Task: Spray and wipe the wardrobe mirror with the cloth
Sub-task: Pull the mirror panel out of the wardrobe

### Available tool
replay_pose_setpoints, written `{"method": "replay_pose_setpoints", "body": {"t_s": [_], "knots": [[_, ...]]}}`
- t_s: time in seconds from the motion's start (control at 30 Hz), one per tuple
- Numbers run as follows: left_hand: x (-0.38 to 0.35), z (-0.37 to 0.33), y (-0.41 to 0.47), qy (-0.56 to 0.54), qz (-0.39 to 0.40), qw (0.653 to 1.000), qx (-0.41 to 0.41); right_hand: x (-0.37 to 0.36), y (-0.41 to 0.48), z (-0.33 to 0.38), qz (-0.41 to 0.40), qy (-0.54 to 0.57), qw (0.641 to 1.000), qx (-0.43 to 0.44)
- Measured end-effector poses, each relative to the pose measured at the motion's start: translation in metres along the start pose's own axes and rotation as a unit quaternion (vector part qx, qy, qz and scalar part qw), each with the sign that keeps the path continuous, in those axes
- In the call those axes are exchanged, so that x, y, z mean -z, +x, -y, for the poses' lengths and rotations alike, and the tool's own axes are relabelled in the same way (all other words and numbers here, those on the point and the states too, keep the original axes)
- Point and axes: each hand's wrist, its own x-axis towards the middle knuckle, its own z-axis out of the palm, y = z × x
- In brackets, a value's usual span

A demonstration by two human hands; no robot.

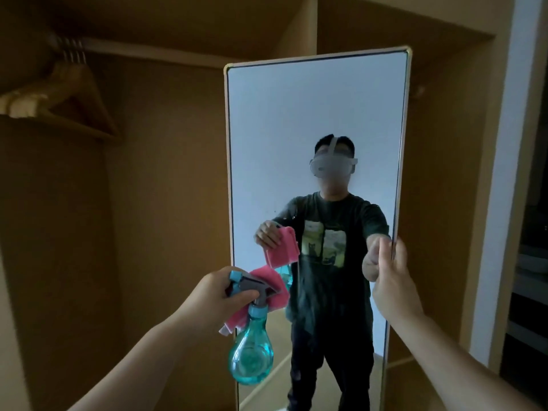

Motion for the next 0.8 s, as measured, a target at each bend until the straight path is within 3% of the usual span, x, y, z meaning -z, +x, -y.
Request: {"method": "replay_pose_setpoints", "body": {"t_s": [0.27,0.63,0.73,0.8], "knots": [[-0.009,-0.003,0.0,-0.001,0.015,1.0,-0.007,-0.015,0.019,-0.014,0.04,0.036,0.998,-0.01],[-0.017,-0.016,-0.001,-0.039,0.029,0.999,-0.004,-0.032,0.036,-0.008,0.11,0.061,0.988,-0.09],[-0.018,-0.017,-0.001,-0.036,0.034,0.999,-0.009,-0.02,0.027,0.005,0.052,0.02,0.997,-0.049],[-0.018,-0.017,-0.001,-0.041,0.038,0.998,-0.011,-0.009,0.018,0.019,0.014,0.052,0.999,-0.002]]}}
